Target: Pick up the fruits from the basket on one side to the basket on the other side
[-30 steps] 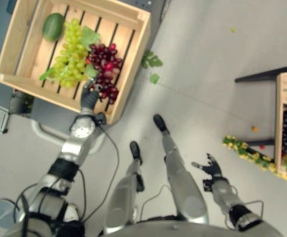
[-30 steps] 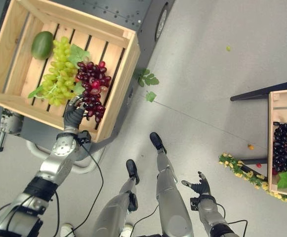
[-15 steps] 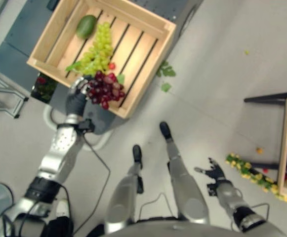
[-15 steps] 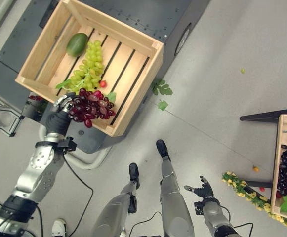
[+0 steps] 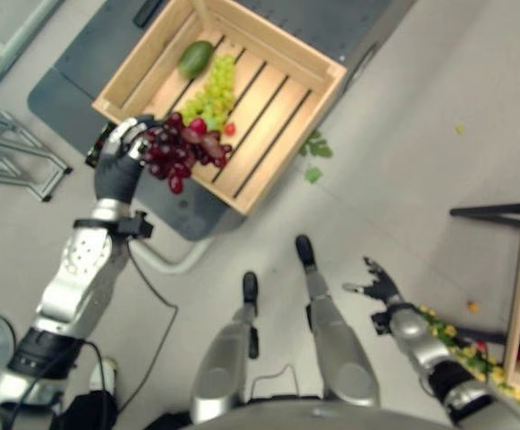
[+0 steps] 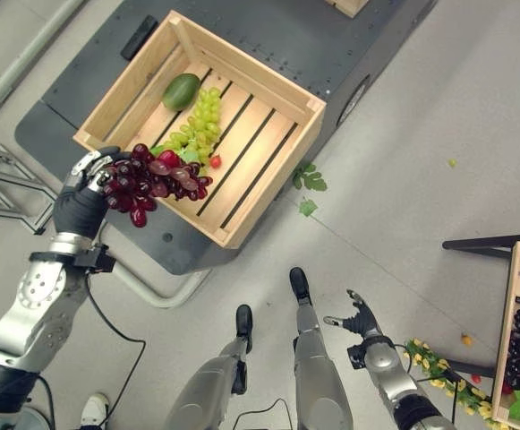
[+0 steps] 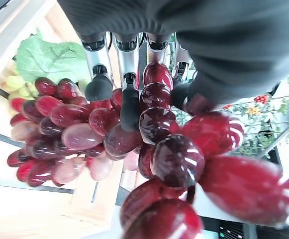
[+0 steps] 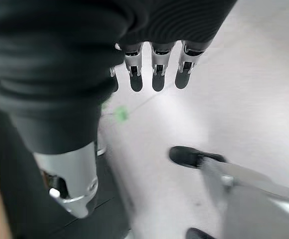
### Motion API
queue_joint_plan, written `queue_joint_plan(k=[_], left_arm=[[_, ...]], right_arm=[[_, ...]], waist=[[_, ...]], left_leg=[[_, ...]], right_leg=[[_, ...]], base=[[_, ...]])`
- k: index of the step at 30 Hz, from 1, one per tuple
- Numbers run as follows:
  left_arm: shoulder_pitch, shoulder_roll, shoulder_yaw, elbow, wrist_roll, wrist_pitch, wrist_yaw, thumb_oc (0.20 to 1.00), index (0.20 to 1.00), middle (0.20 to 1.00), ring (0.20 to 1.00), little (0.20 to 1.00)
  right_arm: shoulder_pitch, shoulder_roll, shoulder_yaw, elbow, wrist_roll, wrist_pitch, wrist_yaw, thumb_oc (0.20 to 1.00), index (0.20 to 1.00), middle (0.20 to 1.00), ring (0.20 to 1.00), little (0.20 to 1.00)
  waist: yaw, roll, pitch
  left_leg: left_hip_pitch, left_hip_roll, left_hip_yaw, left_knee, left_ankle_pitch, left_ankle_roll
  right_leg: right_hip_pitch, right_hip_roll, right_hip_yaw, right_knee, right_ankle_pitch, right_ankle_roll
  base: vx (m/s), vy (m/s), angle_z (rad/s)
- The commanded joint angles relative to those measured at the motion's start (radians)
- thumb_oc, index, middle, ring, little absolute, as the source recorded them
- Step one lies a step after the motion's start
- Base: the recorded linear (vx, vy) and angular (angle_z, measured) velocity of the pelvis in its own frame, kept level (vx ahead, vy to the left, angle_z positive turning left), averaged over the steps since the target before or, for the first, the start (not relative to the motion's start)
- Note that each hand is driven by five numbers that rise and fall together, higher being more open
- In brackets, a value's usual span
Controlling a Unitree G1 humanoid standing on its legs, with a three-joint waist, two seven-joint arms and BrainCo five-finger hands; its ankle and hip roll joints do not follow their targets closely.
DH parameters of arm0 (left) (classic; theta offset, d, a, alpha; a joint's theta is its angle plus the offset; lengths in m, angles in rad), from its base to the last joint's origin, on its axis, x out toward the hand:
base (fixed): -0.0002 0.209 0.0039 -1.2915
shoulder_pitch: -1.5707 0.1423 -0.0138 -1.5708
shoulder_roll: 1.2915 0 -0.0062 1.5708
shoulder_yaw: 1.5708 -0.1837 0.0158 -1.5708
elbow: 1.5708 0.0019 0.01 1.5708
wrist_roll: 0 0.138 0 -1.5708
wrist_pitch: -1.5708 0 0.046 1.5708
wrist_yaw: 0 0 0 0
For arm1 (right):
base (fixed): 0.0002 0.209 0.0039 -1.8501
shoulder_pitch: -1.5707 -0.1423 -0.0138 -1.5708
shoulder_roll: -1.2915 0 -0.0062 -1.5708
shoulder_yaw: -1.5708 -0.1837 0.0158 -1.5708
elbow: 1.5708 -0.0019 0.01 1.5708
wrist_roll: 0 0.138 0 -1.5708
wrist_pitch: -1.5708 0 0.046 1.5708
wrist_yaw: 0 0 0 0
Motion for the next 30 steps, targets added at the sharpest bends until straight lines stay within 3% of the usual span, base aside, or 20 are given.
queue_joint_plan(k=[1,12,20,30], left_arm=[[-0.021,0.041,-0.006,-0.084,-0.031,-0.094,-0.027,0.2,0.2,0.2,0.2,0.2],[-0.038,0.061,-0.059,-0.107,-0.007,-0.069,-0.048,0.2,0.2,0.2,0.2,0.2],[-0.077,0.034,-0.113,-0.099,0.01,-0.053,-0.057,0.2,0.2,0.2,0.2,0.2],[-0.051,-0.011,-0.095,-0.093,0.048,-0.046,-0.061,0.2,0.2,0.2,0.2,0.2]], right_arm=[[0.022,-0.037,0.014,-0.14,-0.033,-0.063,0.012,1.0,1.0,1.0,1.0,1.0],[-0.083,-0.126,-0.021,-0.519,-0.043,-0.067,0.024,1.0,1.0,1.0,1.0,1.0],[-0.219,-0.121,0.026,-0.557,-0.006,-0.049,0.03,1.0,1.0,1.0,1.0,1.0],[-0.211,-0.098,0.03,-0.589,-0.012,-0.042,0.053,1.0,1.0,1.0,1.0,1.0]], waist=[[-0.005,0.026,-0.15],[0.008,0.008,-0.221],[0.026,-0.005,-0.258],[0.03,-0.009,-0.276]], left_leg=[[-0.096,0.004,-0.068,-0.027,0.053,0.002],[-0.056,-0.002,-0.086,-0.036,0.04,0.014],[-0.032,-0.007,-0.095,-0.041,0.033,0.02],[-0.029,-0.008,-0.101,-0.042,0.031,0.023]], right_leg=[[0.079,-0.011,-0.072,0.014,-0.202,0.076],[0.118,-0.022,-0.094,0.014,-0.215,0.079],[0.142,-0.025,-0.1,0.013,-0.219,0.079],[0.145,-0.027,-0.102,0.012,-0.221,0.078]], base=[[0.03,0.015,0.04],[0.02,0.011,0.07],[0.01,0.001,0.03],[0.0,0.0,0.01]])
